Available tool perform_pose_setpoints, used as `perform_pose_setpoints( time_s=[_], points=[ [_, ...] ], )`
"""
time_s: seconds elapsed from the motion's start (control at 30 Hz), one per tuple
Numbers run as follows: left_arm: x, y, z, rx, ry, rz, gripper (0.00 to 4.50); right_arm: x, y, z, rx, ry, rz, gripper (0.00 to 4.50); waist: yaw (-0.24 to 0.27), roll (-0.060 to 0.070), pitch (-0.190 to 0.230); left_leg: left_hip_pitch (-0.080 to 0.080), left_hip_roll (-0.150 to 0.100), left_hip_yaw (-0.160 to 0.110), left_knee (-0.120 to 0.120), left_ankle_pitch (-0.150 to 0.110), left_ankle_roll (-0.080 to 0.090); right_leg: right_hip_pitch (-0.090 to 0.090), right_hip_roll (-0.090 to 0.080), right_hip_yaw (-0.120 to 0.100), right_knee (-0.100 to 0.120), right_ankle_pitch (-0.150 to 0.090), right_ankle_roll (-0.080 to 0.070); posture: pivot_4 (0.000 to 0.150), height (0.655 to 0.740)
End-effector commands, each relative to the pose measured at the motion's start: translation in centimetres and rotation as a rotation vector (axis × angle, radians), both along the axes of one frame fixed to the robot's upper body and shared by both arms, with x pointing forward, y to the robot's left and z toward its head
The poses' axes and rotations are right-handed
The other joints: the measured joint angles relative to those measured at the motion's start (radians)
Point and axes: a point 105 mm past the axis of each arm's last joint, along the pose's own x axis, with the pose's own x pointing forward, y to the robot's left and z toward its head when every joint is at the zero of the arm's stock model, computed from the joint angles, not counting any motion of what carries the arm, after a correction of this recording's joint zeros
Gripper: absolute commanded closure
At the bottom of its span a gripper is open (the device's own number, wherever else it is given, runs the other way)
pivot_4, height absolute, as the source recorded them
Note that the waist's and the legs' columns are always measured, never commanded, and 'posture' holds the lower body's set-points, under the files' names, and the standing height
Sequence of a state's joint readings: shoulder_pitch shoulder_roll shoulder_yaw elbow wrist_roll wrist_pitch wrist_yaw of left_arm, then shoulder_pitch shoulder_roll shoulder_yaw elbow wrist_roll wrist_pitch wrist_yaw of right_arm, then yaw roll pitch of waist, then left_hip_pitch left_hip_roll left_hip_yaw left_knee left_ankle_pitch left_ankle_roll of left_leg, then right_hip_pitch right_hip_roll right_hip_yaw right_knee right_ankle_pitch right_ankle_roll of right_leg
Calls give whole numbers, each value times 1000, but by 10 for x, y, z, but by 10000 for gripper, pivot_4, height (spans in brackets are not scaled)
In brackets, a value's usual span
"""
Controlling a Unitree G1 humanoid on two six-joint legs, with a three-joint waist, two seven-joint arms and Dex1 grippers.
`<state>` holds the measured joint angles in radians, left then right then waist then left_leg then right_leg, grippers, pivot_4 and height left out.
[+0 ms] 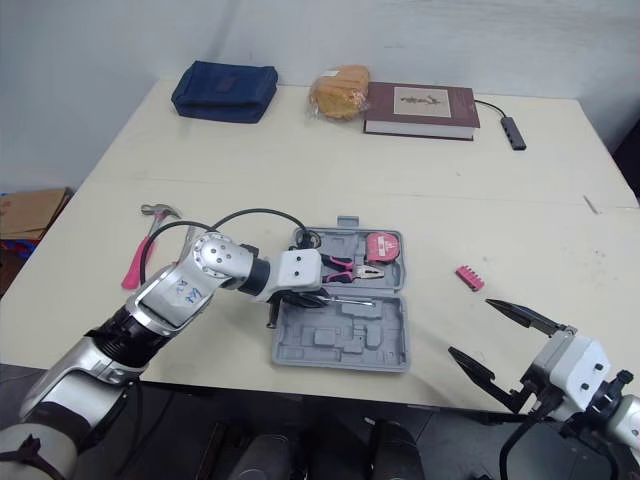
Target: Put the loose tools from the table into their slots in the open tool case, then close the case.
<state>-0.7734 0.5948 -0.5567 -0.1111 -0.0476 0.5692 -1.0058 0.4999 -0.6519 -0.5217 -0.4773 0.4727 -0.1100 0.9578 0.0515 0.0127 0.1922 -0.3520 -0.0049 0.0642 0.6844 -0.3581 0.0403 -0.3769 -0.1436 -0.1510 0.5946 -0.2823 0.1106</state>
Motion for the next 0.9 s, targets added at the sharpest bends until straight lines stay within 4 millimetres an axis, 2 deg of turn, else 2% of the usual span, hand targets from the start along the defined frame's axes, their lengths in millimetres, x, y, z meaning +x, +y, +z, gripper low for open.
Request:
perform_pose_setpoints(
  time_s=[0.03,0.1,0.2,0.33,0.53,0.63,0.73,0.77,0.9],
  points=[
    [-2,-8,8,-72,-68,-58,44864,-4,4,7,-7,-37,16,0,2,0,0,0,0,0,0,0,0,0,0,0,0,0,0,1500,7400],
    [-1,-8,18,-95,-149,-96,34367,-4,3,6,-3,-26,20,0,2,0,0,0,0,0,0,0,0,0,0,0,0,0,0,1500,7400],
    [-8,-2,24,-91,-119,-139,21656,-3,1,6,-9,-18,30,0,1,0,0,0,0,0,0,0,0,0,0,0,-1,0,0,1500,7400],
    [-12,10,23,-24,-121,-169,21656,-1,4,8,-3,-18,41,0,-4,0,0,0,0,0,0,0,0,0,0,0,0,0,0,1500,7400],
    [-9,0,32,-171,-158,-181,21656,-1,6,7,0,-11,48,0,4,0,0,0,-1,0,0,0,1,0,-1,-1,0,0,0,1500,7400],
    [-5,-10,38,-370,-83,-139,30105,-2,6,7,3,-9,44,0,3,0,0,-1,-1,0,0,0,1,0,-1,-1,0,0,0,1500,7400],
    [-2,-16,25,-410,-68,-129,42860,-3,6,6,5,-3,37,0,2,0,0,0,-1,0,1,0,1,0,-1,-3,1,0,0,1500,7400],
    [2,-16,19,-395,-88,-113,44223,-4,7,6,5,-2,36,0,2,0,0,0,-1,0,1,0,1,0,-1,-4,1,0,0,1500,7400],
    [5,-17,6,-372,-89,-101,44223,-6,6,5,3,3,33,0,-1,0,0,0,-1,0,1,1,1,0,-1,-6,1,0,0,1500,7400]
  ],
)
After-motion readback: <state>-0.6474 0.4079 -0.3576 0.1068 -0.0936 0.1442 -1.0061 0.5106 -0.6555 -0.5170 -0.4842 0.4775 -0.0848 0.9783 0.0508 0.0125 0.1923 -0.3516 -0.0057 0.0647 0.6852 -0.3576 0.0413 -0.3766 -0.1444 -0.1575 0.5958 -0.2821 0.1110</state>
